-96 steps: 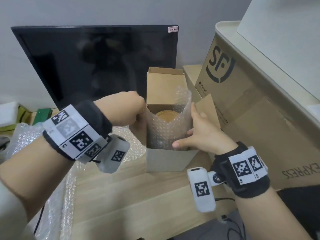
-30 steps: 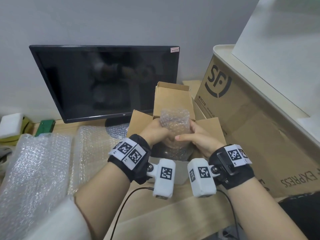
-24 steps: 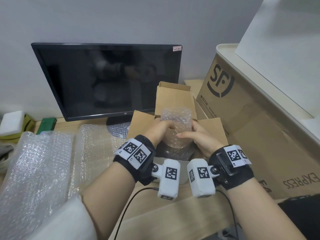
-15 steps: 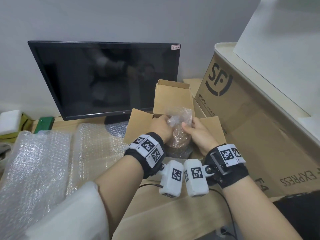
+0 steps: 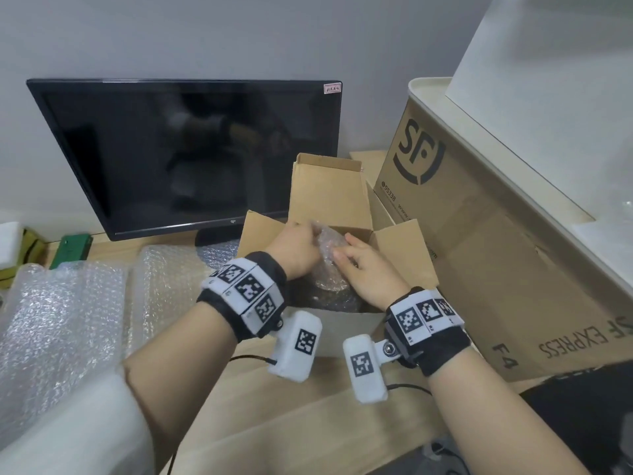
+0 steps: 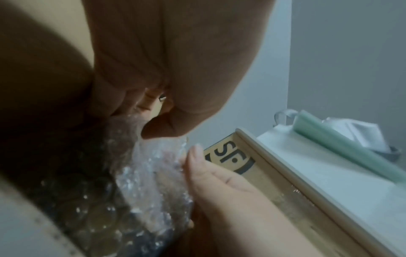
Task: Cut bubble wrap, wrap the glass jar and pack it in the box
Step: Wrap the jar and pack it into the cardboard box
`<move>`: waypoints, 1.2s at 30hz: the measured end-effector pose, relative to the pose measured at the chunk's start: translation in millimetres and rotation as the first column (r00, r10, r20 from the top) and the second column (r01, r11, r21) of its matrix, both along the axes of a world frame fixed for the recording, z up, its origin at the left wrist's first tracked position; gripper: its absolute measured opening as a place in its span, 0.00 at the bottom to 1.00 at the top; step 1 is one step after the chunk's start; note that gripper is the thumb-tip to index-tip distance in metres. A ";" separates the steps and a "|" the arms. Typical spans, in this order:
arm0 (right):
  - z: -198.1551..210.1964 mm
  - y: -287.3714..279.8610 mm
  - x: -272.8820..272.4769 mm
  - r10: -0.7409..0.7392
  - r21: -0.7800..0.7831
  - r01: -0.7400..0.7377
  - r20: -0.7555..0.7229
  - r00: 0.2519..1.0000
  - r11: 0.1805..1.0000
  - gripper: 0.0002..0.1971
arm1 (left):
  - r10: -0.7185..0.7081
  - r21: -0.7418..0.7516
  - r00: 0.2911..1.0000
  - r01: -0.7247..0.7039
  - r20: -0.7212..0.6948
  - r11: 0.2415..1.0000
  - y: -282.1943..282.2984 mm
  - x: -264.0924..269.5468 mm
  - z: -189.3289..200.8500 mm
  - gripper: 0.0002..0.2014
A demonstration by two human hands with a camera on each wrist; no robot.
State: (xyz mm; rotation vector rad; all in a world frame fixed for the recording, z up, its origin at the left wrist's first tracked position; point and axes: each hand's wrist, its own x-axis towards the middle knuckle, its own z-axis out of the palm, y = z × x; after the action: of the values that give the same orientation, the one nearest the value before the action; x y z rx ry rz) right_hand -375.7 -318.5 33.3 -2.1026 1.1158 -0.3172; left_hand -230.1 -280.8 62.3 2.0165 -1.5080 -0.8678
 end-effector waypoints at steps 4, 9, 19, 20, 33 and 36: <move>1.4 1.9 4.3 0.019 0.020 -0.020 0.045 0.999 1.000 0.13 | -0.098 -0.019 0.995 0.098 0.008 0.995 21.1 1.6 -0.1 0.34; 4.1 0.2 11.1 0.025 0.080 -0.038 0.154 0.988 0.996 0.12 | -0.109 0.054 0.973 0.100 0.203 0.994 40.8 0.7 -3.8 0.29; 11.9 -17.9 2.1 -0.258 0.130 0.226 0.605 0.753 0.965 0.15 | -0.225 0.187 0.819 0.146 0.528 0.971 46.2 16.1 -13.6 0.32; 11.1 -26.8 -7.4 -0.350 0.152 0.332 0.632 0.691 0.931 0.16 | -0.231 0.196 0.838 0.151 0.495 0.969 46.9 18.8 -12.2 0.33; -138.0 -85.7 -13.4 -0.284 0.211 0.290 -0.061 0.957 0.933 0.31 | -0.020 0.060 0.906 -0.006 0.422 0.998 49.4 44.8 -25.1 0.47; -161.5 -84.1 -12.1 -0.139 0.120 0.174 -0.254 0.957 0.977 0.34 | 0.028 0.023 0.914 -0.041 0.405 0.999 45.0 45.0 -23.7 0.46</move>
State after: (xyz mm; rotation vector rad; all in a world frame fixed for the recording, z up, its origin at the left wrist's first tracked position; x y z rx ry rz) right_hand -387.8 -402.6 -128.1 -1.9688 1.4113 -0.0499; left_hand -185.0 -235.8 38.5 2.3430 -1.6708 -0.4748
